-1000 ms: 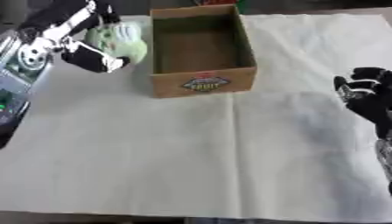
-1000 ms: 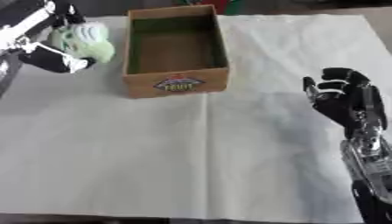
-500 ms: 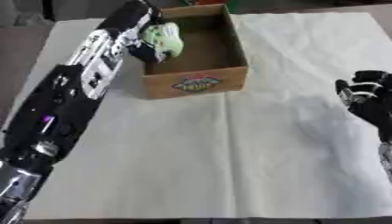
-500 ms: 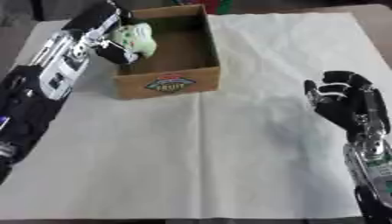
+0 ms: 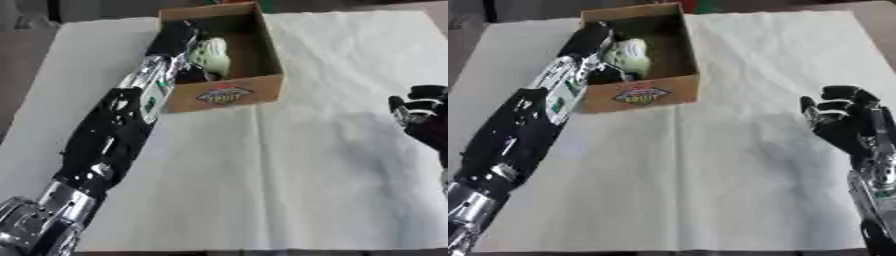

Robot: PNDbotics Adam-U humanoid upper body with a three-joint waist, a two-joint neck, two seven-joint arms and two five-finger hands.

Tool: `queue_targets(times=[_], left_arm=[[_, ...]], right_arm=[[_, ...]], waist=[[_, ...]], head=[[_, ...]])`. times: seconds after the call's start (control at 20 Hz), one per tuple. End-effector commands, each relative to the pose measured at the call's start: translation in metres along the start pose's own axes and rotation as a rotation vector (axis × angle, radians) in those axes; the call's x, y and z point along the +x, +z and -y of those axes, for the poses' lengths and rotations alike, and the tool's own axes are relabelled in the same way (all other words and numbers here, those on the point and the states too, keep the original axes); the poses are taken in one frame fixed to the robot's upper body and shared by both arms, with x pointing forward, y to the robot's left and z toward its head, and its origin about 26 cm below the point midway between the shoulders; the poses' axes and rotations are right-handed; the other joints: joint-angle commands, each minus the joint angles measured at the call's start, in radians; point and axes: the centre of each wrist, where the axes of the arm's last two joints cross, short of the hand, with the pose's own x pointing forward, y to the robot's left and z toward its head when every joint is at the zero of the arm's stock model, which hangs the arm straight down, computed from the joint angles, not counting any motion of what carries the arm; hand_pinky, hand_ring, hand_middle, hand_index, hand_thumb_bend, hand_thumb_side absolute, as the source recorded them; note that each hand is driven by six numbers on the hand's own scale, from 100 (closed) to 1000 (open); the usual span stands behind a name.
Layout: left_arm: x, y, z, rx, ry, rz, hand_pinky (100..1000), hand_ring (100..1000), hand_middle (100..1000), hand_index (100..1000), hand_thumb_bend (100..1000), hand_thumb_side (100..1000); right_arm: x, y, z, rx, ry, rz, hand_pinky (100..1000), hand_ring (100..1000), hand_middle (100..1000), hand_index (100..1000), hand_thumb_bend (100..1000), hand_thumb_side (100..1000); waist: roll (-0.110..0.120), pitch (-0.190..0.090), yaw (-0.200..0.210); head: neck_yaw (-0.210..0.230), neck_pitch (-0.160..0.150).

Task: Pick up objects on the table and place them in the box.

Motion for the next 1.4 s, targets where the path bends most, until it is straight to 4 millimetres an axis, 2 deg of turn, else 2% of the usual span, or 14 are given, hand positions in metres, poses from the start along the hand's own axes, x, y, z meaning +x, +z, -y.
queue_targets(times=[0.05, 0.1, 0.25, 0.6, 0.85, 1.0, 1.15, 1.4], left_arm=[[0.004, -0.003, -0.017, 0.072, -0.017, 0.036, 775, 743, 709, 757, 983, 500], [0.005, -0.002, -0.020, 0.085, -0.013, 0.048, 787, 756, 725, 768, 1000, 555], [0.009, 0.000, -0.031, 0.132, 0.014, 0.092, 790, 760, 733, 772, 1000, 595], [0.010, 0.022, -0.078, 0.238, 0.167, 0.206, 745, 685, 656, 738, 951, 534], [-0.018, 0.058, -0.107, 0.333, 0.362, 0.185, 709, 646, 614, 712, 894, 479], [-0.040, 0.084, -0.108, 0.367, 0.481, 0.134, 689, 627, 601, 702, 819, 453], [-0.060, 0.110, -0.097, 0.369, 0.582, 0.076, 681, 621, 594, 697, 789, 434], [-0.077, 0.137, -0.078, 0.354, 0.726, 0.009, 676, 615, 590, 699, 744, 420]], right_arm=[[0.007, -0.005, 0.002, 0.001, 0.007, 0.027, 577, 610, 589, 646, 372, 100], [0.007, -0.005, 0.002, 0.000, 0.007, 0.026, 577, 610, 589, 646, 372, 100], [0.007, -0.004, 0.003, -0.003, 0.006, 0.026, 577, 610, 589, 647, 372, 100], [0.004, -0.003, 0.006, -0.025, 0.005, 0.020, 577, 610, 589, 647, 373, 100], [0.003, -0.002, 0.010, -0.046, 0.004, 0.017, 577, 609, 589, 647, 373, 100], [0.002, -0.002, 0.012, -0.060, 0.004, 0.016, 577, 609, 589, 646, 373, 100], [0.003, -0.002, 0.013, -0.068, 0.003, 0.019, 577, 609, 589, 646, 373, 100], [0.005, -0.003, 0.015, -0.078, 0.002, 0.028, 577, 609, 589, 646, 374, 100]], waist=[[-0.004, -0.014, 0.003], [-0.004, -0.015, 0.005], [-0.005, -0.016, 0.014], [-0.010, -0.019, 0.050], [-0.018, -0.017, 0.083], [-0.022, -0.015, 0.104], [-0.025, -0.012, 0.124], [-0.026, -0.010, 0.138]], head=[[0.000, -0.008], [-0.001, -0.008], [-0.004, -0.008], [-0.026, -0.010], [-0.049, -0.014], [-0.060, -0.015], [-0.069, -0.016], [-0.073, -0.016]])
